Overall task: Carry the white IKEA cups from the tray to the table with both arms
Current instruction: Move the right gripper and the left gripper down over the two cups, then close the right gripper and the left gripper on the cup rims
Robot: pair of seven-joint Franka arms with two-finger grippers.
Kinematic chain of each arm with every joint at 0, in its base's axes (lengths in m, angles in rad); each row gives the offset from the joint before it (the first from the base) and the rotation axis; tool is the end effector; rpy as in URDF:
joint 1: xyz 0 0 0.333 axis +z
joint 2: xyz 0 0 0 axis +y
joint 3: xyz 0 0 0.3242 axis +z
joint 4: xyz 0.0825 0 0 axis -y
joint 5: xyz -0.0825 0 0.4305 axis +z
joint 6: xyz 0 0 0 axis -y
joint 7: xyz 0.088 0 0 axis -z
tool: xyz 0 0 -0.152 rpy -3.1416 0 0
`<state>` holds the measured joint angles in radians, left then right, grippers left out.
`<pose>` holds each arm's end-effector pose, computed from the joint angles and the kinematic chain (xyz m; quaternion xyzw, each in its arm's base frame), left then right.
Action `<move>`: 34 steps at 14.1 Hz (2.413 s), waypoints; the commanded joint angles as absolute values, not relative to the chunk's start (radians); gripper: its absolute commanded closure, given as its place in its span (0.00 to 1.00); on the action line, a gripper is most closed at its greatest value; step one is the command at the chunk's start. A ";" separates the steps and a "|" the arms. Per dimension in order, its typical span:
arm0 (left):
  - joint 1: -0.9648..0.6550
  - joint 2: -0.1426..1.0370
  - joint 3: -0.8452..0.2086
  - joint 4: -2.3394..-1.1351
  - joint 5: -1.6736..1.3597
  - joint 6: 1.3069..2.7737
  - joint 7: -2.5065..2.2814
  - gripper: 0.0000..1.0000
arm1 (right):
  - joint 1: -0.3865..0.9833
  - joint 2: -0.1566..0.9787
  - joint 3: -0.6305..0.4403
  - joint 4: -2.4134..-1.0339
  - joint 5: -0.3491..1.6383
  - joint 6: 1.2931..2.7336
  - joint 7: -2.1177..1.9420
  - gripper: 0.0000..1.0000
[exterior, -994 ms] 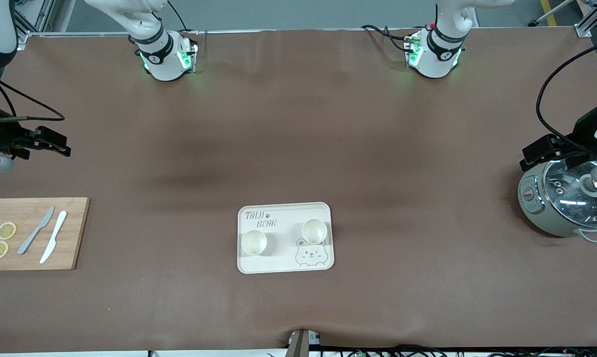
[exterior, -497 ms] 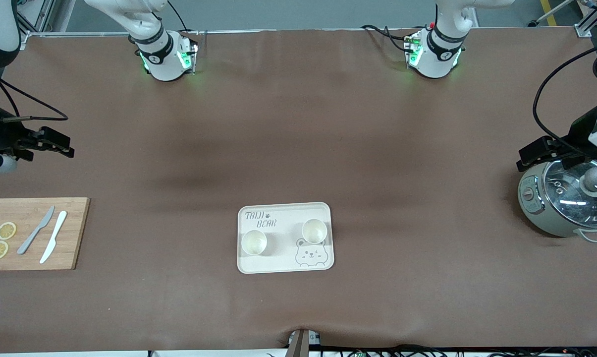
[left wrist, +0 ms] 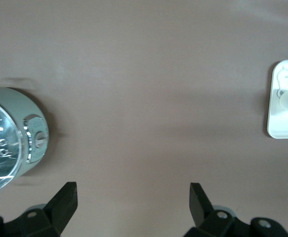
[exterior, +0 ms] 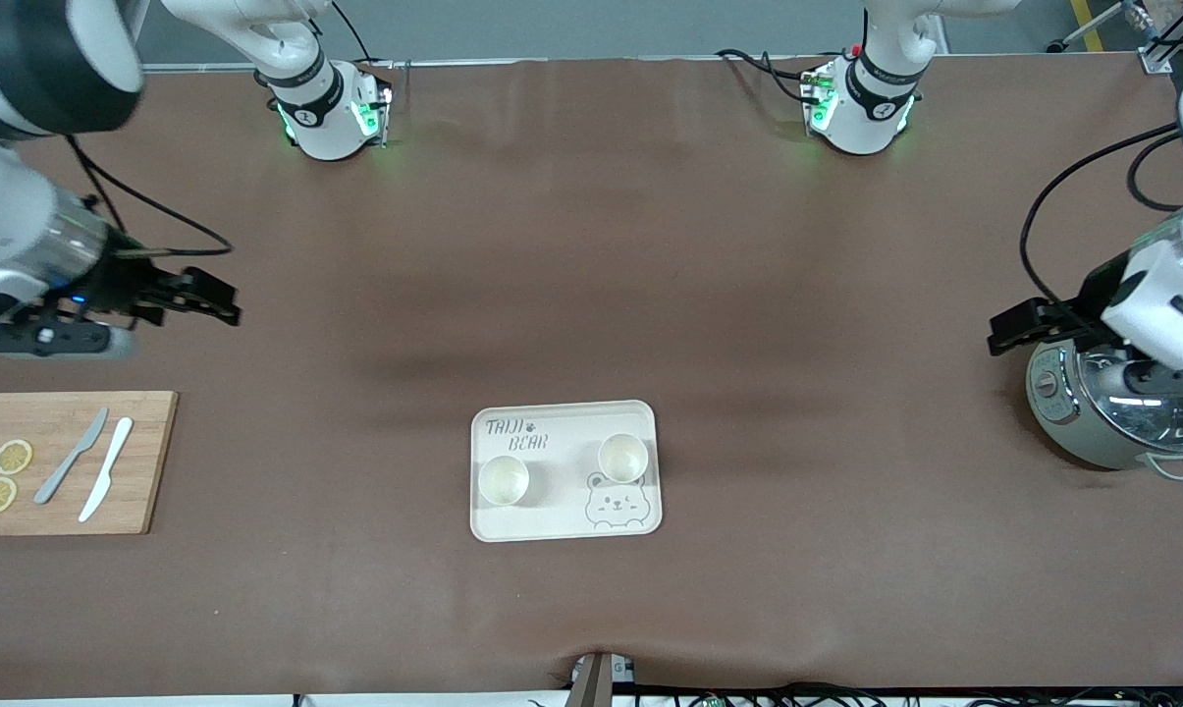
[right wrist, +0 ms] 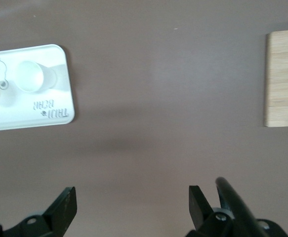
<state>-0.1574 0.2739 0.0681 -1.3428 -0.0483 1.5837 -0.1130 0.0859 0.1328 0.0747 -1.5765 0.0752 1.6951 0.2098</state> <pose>0.6799 -0.0736 0.5311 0.9997 0.0114 -0.0176 0.0132 0.6386 0.1119 0.5132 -0.9986 0.0298 0.0146 0.0402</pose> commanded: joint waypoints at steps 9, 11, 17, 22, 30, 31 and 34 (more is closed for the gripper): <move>-0.362 0.500 0.057 -1.316 -0.066 1.814 -0.544 0.00 | 0.328 0.412 0.067 -1.506 0.066 2.038 0.544 0.00; -0.402 0.550 0.058 -1.307 -0.066 1.917 -0.651 0.00 | 0.345 0.465 0.066 -1.506 0.063 2.115 0.564 0.00; -0.498 0.681 0.058 -1.281 -0.066 2.136 -0.912 0.00 | 0.350 0.623 0.063 -1.505 0.023 2.325 0.564 0.00; -0.564 0.781 0.061 -1.250 -0.066 2.266 -1.047 0.00 | 0.354 0.725 0.061 -1.471 0.017 2.443 0.565 0.00; -0.637 0.883 0.066 -1.241 -0.064 2.362 -1.109 0.00 | 0.377 0.813 0.060 -1.463 0.012 2.569 0.566 0.00; -0.637 0.893 0.066 -1.241 -0.064 2.370 -1.111 0.00 | 0.379 0.822 0.060 -1.463 0.012 2.586 0.565 0.00; -0.646 0.910 0.067 -1.241 -0.064 2.376 -1.114 0.00 | 0.391 0.845 0.060 -1.448 0.012 2.595 0.566 0.00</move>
<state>-0.6321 0.8855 0.0517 -1.2691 -0.0488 2.3691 -1.0996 0.3754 0.8170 0.0679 -1.4906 0.0321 2.5943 0.5439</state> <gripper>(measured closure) 0.000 0.000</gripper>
